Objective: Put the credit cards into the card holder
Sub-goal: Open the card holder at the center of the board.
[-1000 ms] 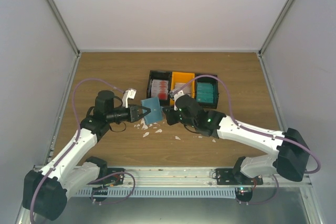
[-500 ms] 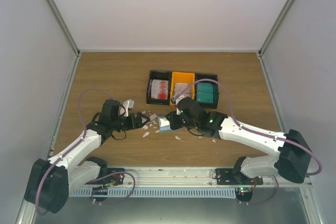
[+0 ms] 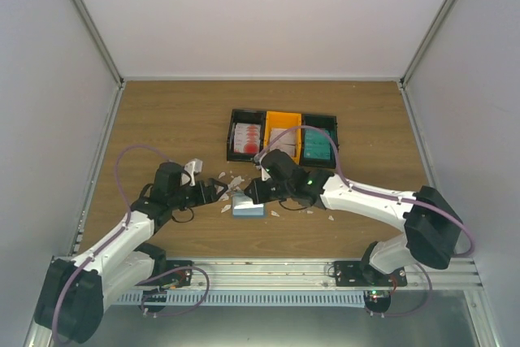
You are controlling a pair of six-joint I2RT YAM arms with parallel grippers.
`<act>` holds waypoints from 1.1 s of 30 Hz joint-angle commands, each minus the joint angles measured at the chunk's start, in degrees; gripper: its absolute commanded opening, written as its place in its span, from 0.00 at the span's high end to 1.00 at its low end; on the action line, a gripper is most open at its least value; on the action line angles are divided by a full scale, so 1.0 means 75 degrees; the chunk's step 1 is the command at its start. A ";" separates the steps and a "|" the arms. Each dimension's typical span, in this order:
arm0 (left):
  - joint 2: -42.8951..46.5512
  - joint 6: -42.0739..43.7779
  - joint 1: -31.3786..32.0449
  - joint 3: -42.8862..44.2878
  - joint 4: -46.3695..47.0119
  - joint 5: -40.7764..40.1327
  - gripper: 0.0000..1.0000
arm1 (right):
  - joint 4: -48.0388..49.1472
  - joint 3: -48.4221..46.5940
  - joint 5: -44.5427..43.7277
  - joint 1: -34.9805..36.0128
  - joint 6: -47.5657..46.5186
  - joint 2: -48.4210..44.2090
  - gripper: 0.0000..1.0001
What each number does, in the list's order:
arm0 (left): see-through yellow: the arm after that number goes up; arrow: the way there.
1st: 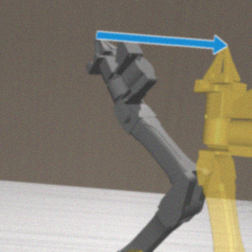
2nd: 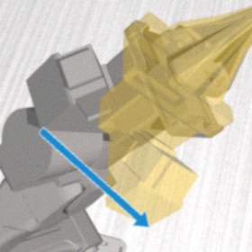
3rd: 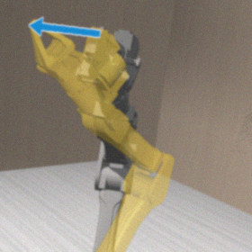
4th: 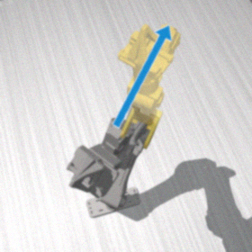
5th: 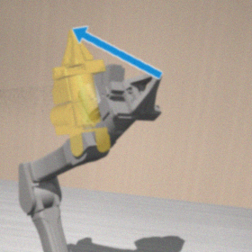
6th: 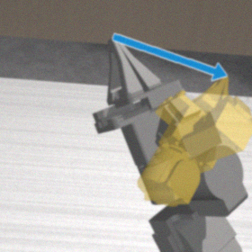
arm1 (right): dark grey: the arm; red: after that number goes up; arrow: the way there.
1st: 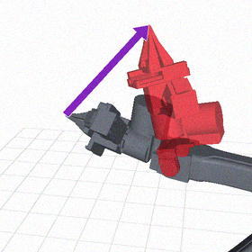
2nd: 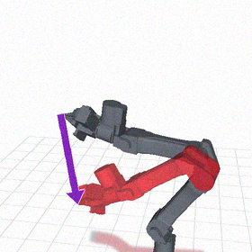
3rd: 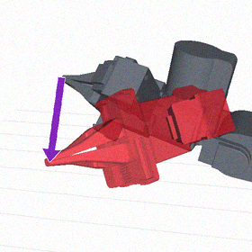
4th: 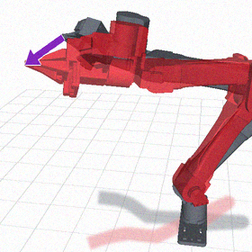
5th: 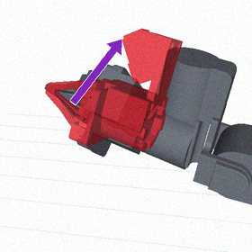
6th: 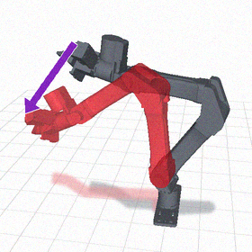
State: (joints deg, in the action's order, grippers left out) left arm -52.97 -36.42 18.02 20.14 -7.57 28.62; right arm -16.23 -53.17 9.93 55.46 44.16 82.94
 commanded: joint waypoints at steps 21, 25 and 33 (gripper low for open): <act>-0.0636 -0.0068 0.0634 -0.0382 0.1660 0.0950 0.35 | -0.0181 0.0727 -0.0316 -0.1869 0.0378 0.0523 0.97; -0.0876 -0.0208 0.0982 -0.0252 0.1973 0.0971 0.38 | -0.0399 0.0989 -0.0536 -0.1867 0.0288 0.0270 0.97; -0.0162 -0.0479 0.1471 0.0001 0.2111 0.0499 0.46 | -0.0416 0.1183 -0.0035 -0.1638 0.0008 -0.0396 0.98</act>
State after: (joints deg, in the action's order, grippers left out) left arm -57.71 -39.24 27.90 17.87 3.77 34.24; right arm -19.07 -44.01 8.84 42.19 46.24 83.02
